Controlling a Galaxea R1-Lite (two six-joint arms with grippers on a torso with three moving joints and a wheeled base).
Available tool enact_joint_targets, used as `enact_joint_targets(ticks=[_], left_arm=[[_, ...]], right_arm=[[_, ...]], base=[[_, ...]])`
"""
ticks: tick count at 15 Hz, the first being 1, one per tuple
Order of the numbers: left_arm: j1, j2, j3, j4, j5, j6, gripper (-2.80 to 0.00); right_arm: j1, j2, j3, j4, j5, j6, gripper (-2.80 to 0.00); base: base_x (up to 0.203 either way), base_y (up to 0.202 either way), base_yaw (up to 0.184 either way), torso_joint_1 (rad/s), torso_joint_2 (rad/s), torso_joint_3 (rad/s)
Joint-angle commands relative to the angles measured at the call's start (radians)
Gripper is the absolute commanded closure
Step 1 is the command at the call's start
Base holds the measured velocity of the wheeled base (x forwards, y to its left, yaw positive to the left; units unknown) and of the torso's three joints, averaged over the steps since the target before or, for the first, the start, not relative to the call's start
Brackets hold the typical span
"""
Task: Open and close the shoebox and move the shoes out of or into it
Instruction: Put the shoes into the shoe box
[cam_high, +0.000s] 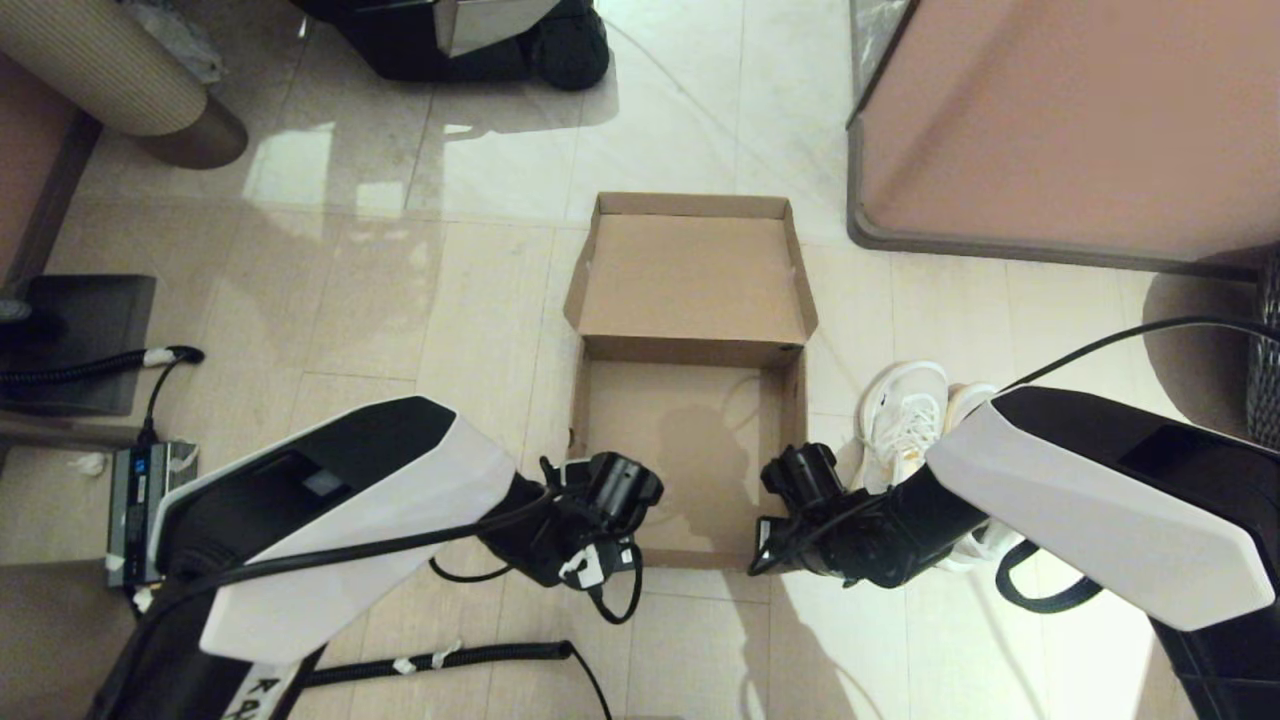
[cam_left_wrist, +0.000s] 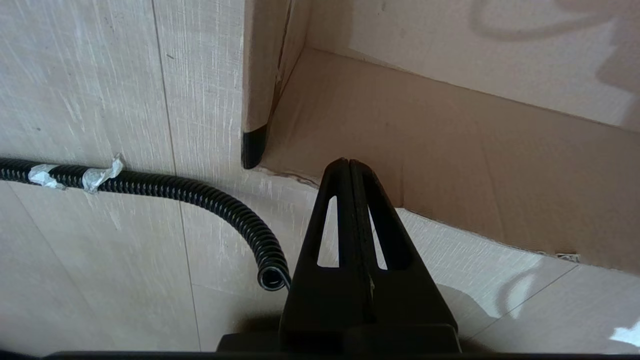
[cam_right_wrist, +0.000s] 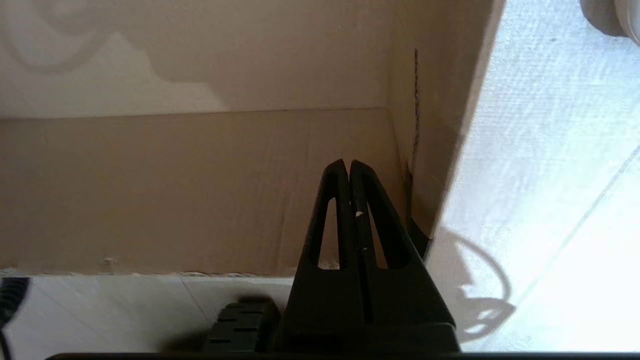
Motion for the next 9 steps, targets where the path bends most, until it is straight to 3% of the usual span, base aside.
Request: enact_joint_targets(ticks=[1,9], left_arm=[[0.000,0.000,0.000,0.009,0.003,-0.003,0.00],[0.000,-0.012,0.005,0.090,-0.005,-0.019,0.00]], right_arm=[[0.000,0.004,0.004,0.006,-0.002,0.001,0.00],[0.015,-0.054,0.107,0.108,-0.005,0.016,0.00]], base=[[0.000,0.000,0.000,0.000,0.00,0.000],[0.000,0.000,0.000,0.000,0.00,0.000]])
